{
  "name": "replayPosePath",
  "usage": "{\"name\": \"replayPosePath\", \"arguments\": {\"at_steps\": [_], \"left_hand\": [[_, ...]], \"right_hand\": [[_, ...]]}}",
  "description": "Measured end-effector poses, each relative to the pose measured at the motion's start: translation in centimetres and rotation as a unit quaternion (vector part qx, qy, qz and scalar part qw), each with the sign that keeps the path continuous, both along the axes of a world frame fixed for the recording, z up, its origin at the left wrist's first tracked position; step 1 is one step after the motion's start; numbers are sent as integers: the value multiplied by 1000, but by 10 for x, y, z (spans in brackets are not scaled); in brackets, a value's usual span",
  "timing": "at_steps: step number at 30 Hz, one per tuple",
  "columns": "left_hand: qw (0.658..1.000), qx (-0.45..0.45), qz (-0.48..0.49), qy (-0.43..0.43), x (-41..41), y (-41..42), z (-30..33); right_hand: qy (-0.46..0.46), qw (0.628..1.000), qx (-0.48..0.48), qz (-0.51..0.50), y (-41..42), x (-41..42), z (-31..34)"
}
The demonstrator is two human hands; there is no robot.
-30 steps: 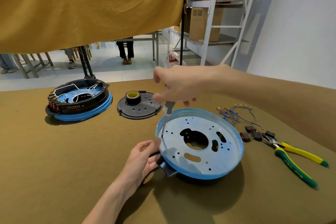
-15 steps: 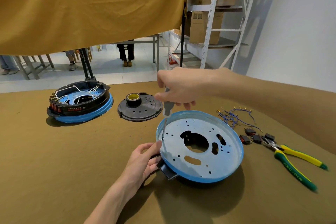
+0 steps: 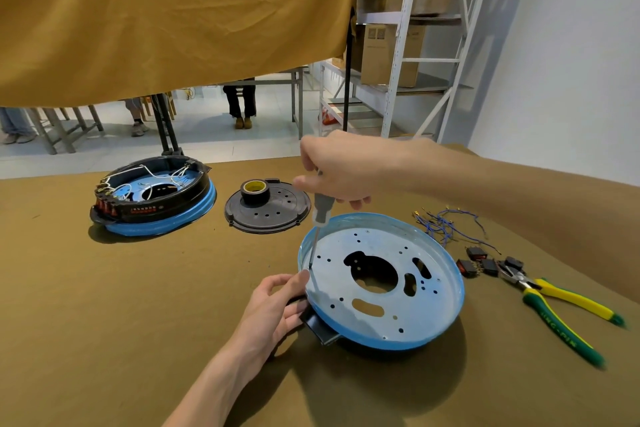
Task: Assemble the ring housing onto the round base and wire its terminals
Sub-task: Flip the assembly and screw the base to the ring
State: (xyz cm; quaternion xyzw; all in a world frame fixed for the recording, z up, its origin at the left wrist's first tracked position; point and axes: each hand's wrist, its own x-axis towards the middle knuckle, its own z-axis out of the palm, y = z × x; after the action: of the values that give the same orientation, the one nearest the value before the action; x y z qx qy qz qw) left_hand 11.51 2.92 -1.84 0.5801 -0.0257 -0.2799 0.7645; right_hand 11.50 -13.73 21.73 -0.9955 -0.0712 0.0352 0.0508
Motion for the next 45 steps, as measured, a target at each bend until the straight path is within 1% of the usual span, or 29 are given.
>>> {"name": "replayPosePath", "arguments": {"at_steps": [3,4,7,8,10,11,15,19,23,27,28,31,32,35,36,39,40,43,45], "left_hand": [[1000,7,-6,-3,1,0,-2],[1000,8,-6,-2,2,1,-3],[1000,12,0,1,2,1,-2],[1000,15,0,-2,2,1,-2],[1000,13,-3,-9,1,0,-2],[1000,11,-6,-8,1,1,-3],[1000,13,1,2,3,1,-3],[1000,6,3,-3,2,1,-4],[1000,-3,18,0,2,-1,-3],[1000,-9,21,1,0,-2,-1],[1000,-10,23,2,0,-2,-1],[999,-11,35,5,1,-3,-2],[999,-10,35,4,1,-3,-2],[999,-15,32,-1,0,-3,-1],[999,-14,32,0,0,-3,0],[999,-13,33,3,0,-3,1],[999,-12,33,1,0,-3,0],[1000,-8,29,-4,-1,-3,1],[1000,2,28,-4,-1,-3,2]], "right_hand": [[60,997,39,12,-3,-5,9],[56,998,36,14,-4,-5,8],[-5,1000,-18,8,-1,-4,0],[3,1000,-17,8,-2,-4,1],[53,998,18,8,-4,-5,6],[64,997,32,9,-5,-6,7],[4,1000,-9,-8,-1,-6,-1],[42,998,38,4,-7,-9,7],[-34,999,9,-1,-7,-7,-4],[28,997,75,-5,-16,-9,0],[25,996,84,-1,-18,-10,-1],[-35,998,56,-6,-13,-11,-10],[-43,998,50,-8,-13,-11,-11],[15,997,78,-2,-16,-14,-3],[17,997,78,2,-17,-15,-2],[-57,998,17,-7,-14,-16,-9],[-60,998,17,-8,-14,-16,-11],[20,997,72,-13,-18,-18,-3],[10,998,67,-16,-18,-18,-3]]}}
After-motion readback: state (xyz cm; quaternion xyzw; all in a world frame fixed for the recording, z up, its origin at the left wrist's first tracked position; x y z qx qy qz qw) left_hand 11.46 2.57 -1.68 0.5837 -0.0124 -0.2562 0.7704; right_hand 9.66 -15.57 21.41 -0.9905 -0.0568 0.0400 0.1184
